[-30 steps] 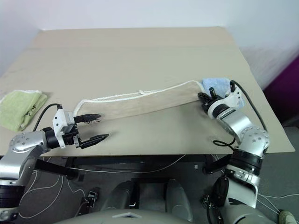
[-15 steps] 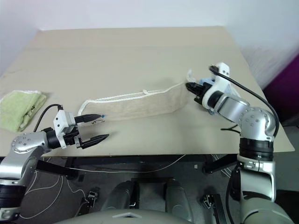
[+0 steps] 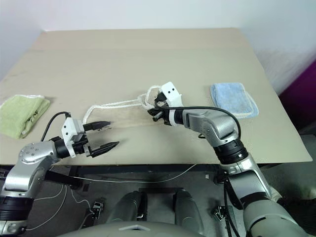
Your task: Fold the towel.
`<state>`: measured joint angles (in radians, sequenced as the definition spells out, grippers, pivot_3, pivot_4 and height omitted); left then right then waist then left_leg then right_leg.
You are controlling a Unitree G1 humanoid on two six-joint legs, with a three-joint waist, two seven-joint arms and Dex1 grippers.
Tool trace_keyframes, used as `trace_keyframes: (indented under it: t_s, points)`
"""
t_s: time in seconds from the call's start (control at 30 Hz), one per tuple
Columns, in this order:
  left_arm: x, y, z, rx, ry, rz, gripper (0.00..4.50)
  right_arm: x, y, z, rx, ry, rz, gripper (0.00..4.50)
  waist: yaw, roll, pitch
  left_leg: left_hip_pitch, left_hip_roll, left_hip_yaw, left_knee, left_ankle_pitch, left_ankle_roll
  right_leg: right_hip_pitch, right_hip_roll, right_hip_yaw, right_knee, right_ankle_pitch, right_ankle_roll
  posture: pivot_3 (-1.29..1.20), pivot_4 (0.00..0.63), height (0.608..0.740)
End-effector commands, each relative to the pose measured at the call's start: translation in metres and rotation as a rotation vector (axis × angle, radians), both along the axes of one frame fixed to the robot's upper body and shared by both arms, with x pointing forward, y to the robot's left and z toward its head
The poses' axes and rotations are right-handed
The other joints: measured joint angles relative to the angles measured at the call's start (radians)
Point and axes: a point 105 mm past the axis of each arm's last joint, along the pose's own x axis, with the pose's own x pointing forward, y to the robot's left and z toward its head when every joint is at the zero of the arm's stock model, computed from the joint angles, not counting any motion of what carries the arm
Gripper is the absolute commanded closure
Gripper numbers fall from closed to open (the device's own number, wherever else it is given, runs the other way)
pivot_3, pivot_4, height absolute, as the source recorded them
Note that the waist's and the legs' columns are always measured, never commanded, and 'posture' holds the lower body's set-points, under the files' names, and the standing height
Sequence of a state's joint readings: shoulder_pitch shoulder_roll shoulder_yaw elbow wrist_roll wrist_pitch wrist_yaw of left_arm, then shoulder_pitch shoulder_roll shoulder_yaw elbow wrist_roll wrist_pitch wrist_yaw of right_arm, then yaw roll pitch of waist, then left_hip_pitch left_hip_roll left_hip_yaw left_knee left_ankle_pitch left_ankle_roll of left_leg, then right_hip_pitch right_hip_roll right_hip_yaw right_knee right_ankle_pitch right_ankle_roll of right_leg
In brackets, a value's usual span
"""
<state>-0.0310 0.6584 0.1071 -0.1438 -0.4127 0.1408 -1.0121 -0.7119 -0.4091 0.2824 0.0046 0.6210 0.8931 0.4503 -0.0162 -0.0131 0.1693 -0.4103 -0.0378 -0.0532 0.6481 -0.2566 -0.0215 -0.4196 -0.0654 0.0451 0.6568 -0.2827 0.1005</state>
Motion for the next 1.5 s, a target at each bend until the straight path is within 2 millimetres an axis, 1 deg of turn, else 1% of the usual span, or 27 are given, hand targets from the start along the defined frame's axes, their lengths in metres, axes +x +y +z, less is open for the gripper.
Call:
trace_keyframes:
  t_s: [0.03,0.17,0.2,0.27,0.43,0.53,0.57,0.6,0.7,0.73,0.77,0.87,0.9,0.93,1.03,1.1,1.13,1.23,1.4,1.5]
  points:
    - [-0.005,-0.002,0.009,0.002,-0.047,-0.001,0.0,0.001,0.004,0.007,0.016,-0.042,0.02,4.45,-0.001,0.0,0.0,0.0,0.0,0.0,0.0,0.0,0.0,0.0,0.0,0.0,0.0,0.0,0.0,0.0,0.15,0.74]
    - [-0.006,-0.002,0.009,0.001,-0.045,0.005,0.0,0.0,0.006,0.003,0.021,-0.029,0.029,4.45,-0.001,0.0,0.0,0.0,0.0,0.0,-0.001,0.0,0.0,0.0,0.0,0.0,0.0,0.0,0.0,0.0,0.15,0.74]
    - [-0.006,-0.002,0.009,0.0,-0.045,0.005,0.0,-0.001,0.006,0.002,0.024,-0.024,0.032,4.25,-0.001,0.0,0.0,0.0,0.0,0.0,-0.001,0.0,0.0,0.0,0.0,0.0,0.0,0.0,0.0,0.0,0.15,0.74]
    - [-0.005,-0.003,0.009,-0.002,-0.045,0.006,0.0,-0.003,0.007,0.002,0.033,-0.014,0.047,3.77,-0.001,0.0,0.0,0.0,0.0,0.0,-0.001,0.0,0.0,0.0,0.0,0.0,0.0,0.0,0.0,0.0,0.15,0.74]
    - [-0.005,-0.004,0.009,-0.007,-0.04,0.003,0.0,-0.012,0.007,0.007,0.064,-0.013,0.078,2.0,-0.001,0.0,0.0,0.0,0.0,0.0,-0.001,0.0,0.0,0.0,0.0,0.0,-0.001,0.0,0.0,0.0,0.15,0.74]
    - [-0.005,-0.004,0.009,-0.018,-0.037,0.006,0.0,-0.015,0.003,0.015,0.083,-0.036,0.081,1.0,-0.001,0.0,0.0,0.0,0.0,0.0,-0.001,0.0,0.0,0.0,0.0,0.0,-0.001,0.0,0.0,0.0,0.15,0.74]
    - [-0.005,-0.003,0.011,-0.028,-0.038,0.014,0.0,-0.015,-0.002,0.022,0.092,-0.057,0.073,0.57,-0.001,0.0,0.0,0.0,0.0,0.0,-0.001,0.0,0.0,0.0,0.0,0.0,-0.001,0.0,0.0,0.0,0.15,0.74]
    - [-0.004,-0.002,0.012,-0.039,-0.038,0.022,0.0,-0.013,-0.008,0.029,0.104,-0.082,0.061,0.32,0.0,0.0,0.0,0.0,0.0,0.0,-0.001,0.0,0.0,0.0,-0.001,0.0,-0.001,0.0,0.0,0.0,0.15,0.74]
    - [-0.004,0.001,0.017,-0.076,-0.04,0.051,0.0,-0.001,-0.027,0.051,0.145,-0.164,-0.007,0.32,0.002,0.0,0.0,0.0,0.0,-0.001,-0.001,0.0,0.0,0.0,-0.001,0.0,-0.001,0.0,0.0,0.0,0.15,0.74]
    - [-0.004,0.002,0.018,-0.088,-0.039,0.06,0.0,0.006,-0.033,0.055,0.157,-0.183,-0.036,0.49,0.001,0.0,0.0,0.0,0.0,-0.001,-0.001,0.0,0.0,0.0,-0.001,0.0,-0.001,0.0,0.0,0.0,0.15,0.74]
    - [-0.004,0.002,0.019,-0.098,-0.037,0.067,0.0,0.012,-0.039,0.058,0.167,-0.195,-0.067,0.77,0.0,0.0,0.0,0.0,0.0,-0.001,-0.001,0.0,0.0,0.0,-0.001,0.0,-0.001,0.0,0.0,0.0,0.15,0.74]
    - [-0.005,0.001,0.018,-0.103,-0.033,0.074,0.0,0.026,-0.047,0.053,0.154,-0.202,-0.11,1.71,-0.001,0.0,0.0,0.0,0.0,-0.001,-0.001,0.0,0.0,0.0,-0.001,0.0,-0.001,0.0,0.0,0.0,0.15,0.74]
    - [-0.006,0.0,0.018,-0.102,-0.033,0.074,0.0,0.031,-0.048,0.048,0.14,-0.202,-0.121,2.0,-0.002,0.0,0.0,0.0,0.0,-0.001,-0.002,0.0,0.0,0.0,0.0,0.0,-0.002,0.0,0.0,0.0,0.15,0.74]
    - [-0.007,0.0,0.018,-0.102,-0.032,0.076,0.0,0.035,-0.048,0.042,0.124,-0.204,-0.128,2.41,-0.003,0.0,0.0,0.0,0.0,-0.001,-0.002,0.0,0.0,0.0,0.0,0.0,-0.002,0.0,0.0,0.0,0.15,0.74]
    - [-0.008,0.002,0.018,-0.1,-0.035,0.092,0.0,0.047,-0.047,0.025,0.07,-0.211,-0.144,3.46,-0.003,0.0,0.0,0.0,0.0,0.0,-0.002,0.0,0.0,0.0,0.0,-0.001,-0.002,0.0,0.0,0.0,0.15,0.74]
    - [-0.01,0.003,0.019,-0.099,-0.036,0.103,0.0,0.051,-0.044,0.019,0.056,-0.223,-0.133,4.22,-0.003,0.0,0.0,0.0,0.0,0.0,-0.002,0.0,0.0,0.0,0.0,0.0,-0.002,0.0,0.0,0.0,0.15,0.74]
    - [-0.011,0.004,0.019,-0.098,-0.036,0.11,0.0,0.053,-0.039,0.017,0.054,-0.229,-0.125,4.47,-0.003,0.0,0.0,0.0,0.0,0.0,-0.002,0.0,0.0,0.0,0.0,0.0,-0.002,0.0,0.0,0.0,0.15,0.74]
    - [-0.013,0.006,0.019,-0.098,-0.036,0.123,0.0,0.056,-0.028,0.013,0.06,-0.238,-0.099,4.47,-0.004,0.0,0.0,0.0,0.0,0.0,-0.002,0.0,0.0,0.0,0.0,0.0,-0.002,0.0,0.0,0.0,0.15,0.74]
    - [-0.014,0.004,0.019,-0.108,-0.035,0.134,0.0,0.058,0.0,0.006,0.061,-0.253,-0.032,4.47,-0.005,0.0,0.0,0.0,0.0,0.0,-0.002,0.0,0.0,0.0,0.0,0.0,-0.002,0.0,0.0,0.0,0.15,0.74]
    - [-0.014,0.001,0.017,-0.111,-0.032,0.134,0.0,0.055,0.01,-0.025,-0.019,-0.224,0.007,4.47,-0.003,0.0,0.0,0.0,0.0,0.0,-0.002,0.0,0.0,0.0,0.0,-0.001,-0.002,0.0,0.0,0.0,0.15,0.74]
